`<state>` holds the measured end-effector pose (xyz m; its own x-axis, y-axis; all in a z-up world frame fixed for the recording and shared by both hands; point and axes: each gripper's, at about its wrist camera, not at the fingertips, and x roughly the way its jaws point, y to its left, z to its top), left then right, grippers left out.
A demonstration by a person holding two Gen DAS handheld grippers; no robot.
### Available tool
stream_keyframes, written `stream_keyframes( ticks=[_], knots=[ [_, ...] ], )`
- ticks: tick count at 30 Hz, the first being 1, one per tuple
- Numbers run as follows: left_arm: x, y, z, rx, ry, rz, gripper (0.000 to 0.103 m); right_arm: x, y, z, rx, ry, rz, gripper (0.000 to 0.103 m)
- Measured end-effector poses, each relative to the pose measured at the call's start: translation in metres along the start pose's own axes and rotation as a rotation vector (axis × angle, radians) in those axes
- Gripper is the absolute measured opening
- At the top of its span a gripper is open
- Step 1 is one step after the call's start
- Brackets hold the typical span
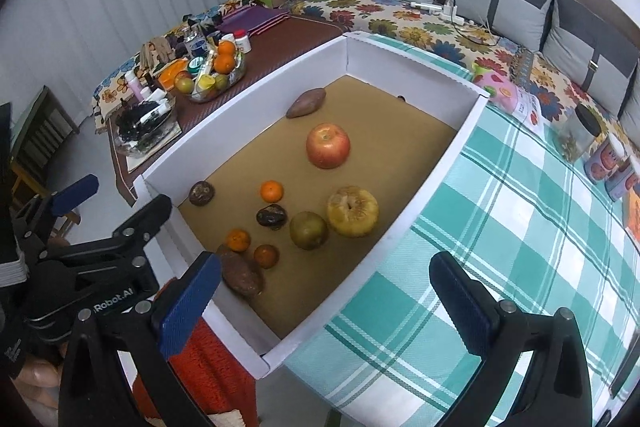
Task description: Organize fruits
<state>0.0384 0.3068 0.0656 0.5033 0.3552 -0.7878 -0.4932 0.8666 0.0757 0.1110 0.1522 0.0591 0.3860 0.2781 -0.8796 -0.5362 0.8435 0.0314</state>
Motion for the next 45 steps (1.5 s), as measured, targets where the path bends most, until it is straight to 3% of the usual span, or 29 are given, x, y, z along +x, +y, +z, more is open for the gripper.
stream_keyframes(
  ticks=[9, 13, 45],
  knots=[
    [0.005, 0.003, -0.001, 0.01, 0.079, -0.027, 0.099, 0.009, 0.002, 0.002, -0.002, 0.034, -0.035, 0.103],
    [0.009, 0.004, 0.001, -0.016, 0.125, -0.089, 0.099, 0.007, 0.003, 0.003, -0.009, 0.041, -0.046, 0.103],
    [0.018, 0.004, 0.005, -0.033, 0.162, -0.06, 0.099, 0.007, 0.011, 0.0, -0.037, 0.034, -0.055, 0.103]
  ],
)
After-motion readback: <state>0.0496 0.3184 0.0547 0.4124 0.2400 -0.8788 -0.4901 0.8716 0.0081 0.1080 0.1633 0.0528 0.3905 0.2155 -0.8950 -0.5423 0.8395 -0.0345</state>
